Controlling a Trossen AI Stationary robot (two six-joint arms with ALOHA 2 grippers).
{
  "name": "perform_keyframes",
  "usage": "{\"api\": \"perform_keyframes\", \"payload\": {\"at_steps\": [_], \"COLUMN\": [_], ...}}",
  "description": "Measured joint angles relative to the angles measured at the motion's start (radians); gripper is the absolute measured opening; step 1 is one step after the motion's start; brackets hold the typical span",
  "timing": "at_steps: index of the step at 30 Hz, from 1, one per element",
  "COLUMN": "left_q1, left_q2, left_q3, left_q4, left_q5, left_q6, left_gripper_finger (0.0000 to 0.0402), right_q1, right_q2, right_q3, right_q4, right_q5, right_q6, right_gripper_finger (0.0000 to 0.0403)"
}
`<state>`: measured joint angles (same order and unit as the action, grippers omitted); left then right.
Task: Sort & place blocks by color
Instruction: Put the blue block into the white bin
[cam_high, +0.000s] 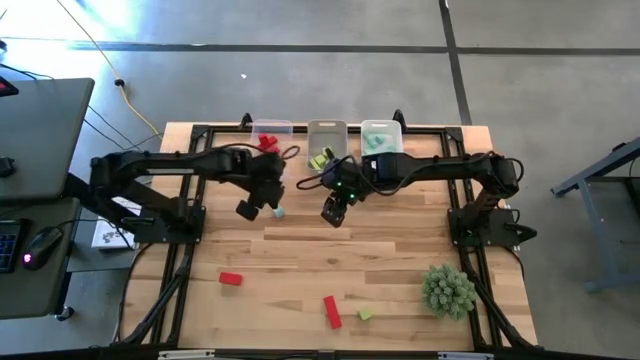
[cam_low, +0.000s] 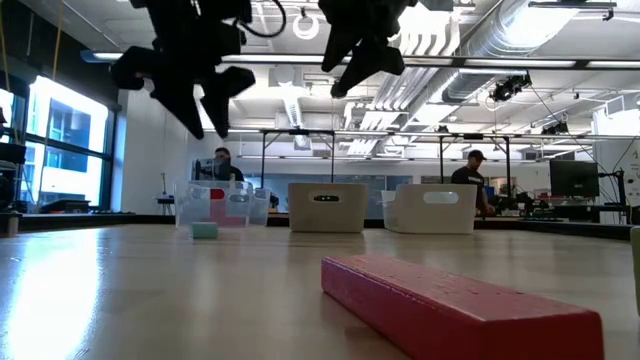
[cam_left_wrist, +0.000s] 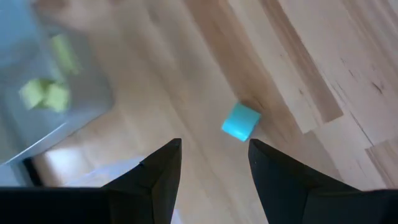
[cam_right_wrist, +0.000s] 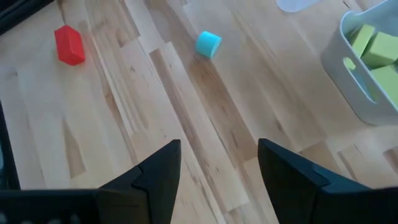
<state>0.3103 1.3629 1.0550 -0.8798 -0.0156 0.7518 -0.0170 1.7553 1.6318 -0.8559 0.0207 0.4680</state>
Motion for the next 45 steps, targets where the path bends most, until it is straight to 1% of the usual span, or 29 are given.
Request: {"api": "perform_keyframes", "payload": {"at_steps": [3,6,11,22,31,35,45], "left_q1": [0.000,0.000,0.000,-0.004,-0.025,-0.035,-0.044], "left_q2": [0.057,0.104,0.182,0.318,0.359,0.359,0.359], "left_q3": [0.000,0.000,0.000,0.000,0.000,0.000,0.000], "left_q4": [0.000,0.010,0.014,0.019,0.069,0.067,0.069], "left_q5": [0.029,0.031,0.036,0.038,0.034,0.030,0.030], "left_q6": [0.067,0.123,0.176,0.249,0.260,0.321,0.330], "left_gripper_finger": [0.0175,0.0175,0.0174,0.0174,0.0174,0.0174,0.0174], "right_q1": [-0.003,-0.003,-0.003,-0.003,-0.003,-0.002,-0.002], "right_q2": [0.000,-0.001,-0.001,-0.001,-0.001,-0.001,-0.001], "right_q3": [0.000,0.000,0.000,0.000,0.000,0.000,0.000], "right_q4": [-0.001,-0.001,-0.001,-0.001,-0.001,0.000,0.000], "right_q5": [0.004,0.008,0.043,0.044,0.046,0.046,0.039], "right_q6": [-0.005,-0.006,-0.024,-0.024,-0.024,-0.021,-0.021], "right_gripper_finger": [0.0200,0.0200,0.0200,0.0200,0.0200,0.0200,0.0200]}}
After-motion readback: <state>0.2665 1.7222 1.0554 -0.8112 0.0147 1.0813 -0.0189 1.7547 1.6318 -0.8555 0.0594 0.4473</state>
